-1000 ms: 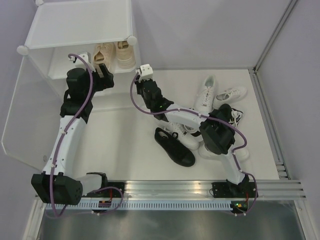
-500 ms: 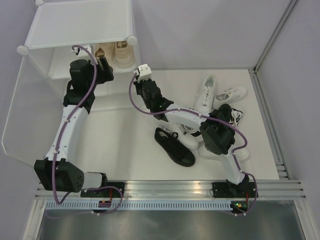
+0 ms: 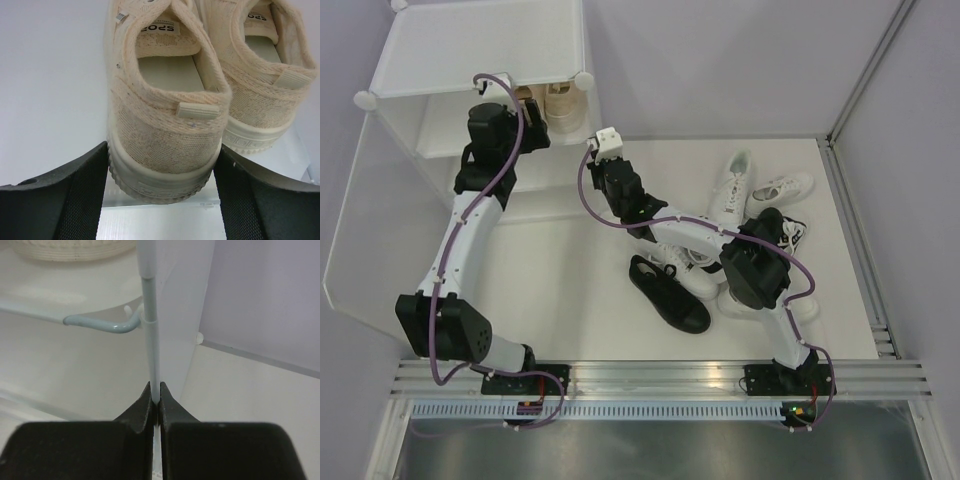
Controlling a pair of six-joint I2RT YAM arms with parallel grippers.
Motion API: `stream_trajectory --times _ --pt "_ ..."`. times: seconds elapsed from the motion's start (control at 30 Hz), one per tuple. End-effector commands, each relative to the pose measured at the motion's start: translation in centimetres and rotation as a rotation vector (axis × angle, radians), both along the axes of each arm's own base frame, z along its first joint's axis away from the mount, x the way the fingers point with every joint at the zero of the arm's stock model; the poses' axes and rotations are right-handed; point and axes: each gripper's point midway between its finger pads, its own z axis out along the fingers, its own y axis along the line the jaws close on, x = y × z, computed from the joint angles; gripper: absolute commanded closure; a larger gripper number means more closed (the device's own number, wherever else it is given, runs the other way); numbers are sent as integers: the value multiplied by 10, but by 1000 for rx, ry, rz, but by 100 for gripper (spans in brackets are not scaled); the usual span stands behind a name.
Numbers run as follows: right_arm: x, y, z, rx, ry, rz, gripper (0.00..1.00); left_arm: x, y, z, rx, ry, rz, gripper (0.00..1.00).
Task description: Place and organize the shoes in the shoe cabinet
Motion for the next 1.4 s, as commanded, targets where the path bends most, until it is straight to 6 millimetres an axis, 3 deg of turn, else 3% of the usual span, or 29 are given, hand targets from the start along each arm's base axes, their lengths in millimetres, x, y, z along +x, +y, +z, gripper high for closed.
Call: stream_trajectory --times 0.0,0.13,0.33,0.4,0.47,0.6,0.63,0.73,1.0,1.27,1.37 --pt "-6 12 15 33 -1 52 99 7 -47 32 64 -157 -166 54" --pt "-6 12 14 32 0 52 99 -7 -67 30 68 -187 -277 58" --pt "-6 10 12 29 5 44 99 -14 -36 15 108 -157 -121 67" --pt "-6 10 11 29 5 45 99 -18 -44 14 103 -160 -179 68" --pt "-5 10 11 31 5 44 99 -26 -68 24 62 -199 -305 68" --pt "-6 10 9 27 9 44 99 -36 -80 34 48 -226 -368 68" --pt "-6 10 11 29 7 44 99 -36 -76 36 51 -232 -350 69" --pt "-6 9 10 24 8 42 99 -28 -41 34 97 -214 -158 73" --pt "-7 8 8 20 11 44 99 -20 12 16 131 -146 19 75" --pt "-6 5 6 13 13 39 99 -5 27 16 138 -127 79 75" --pt "-6 3 4 10 16 39 99 -3 37 17 112 -118 148 81"
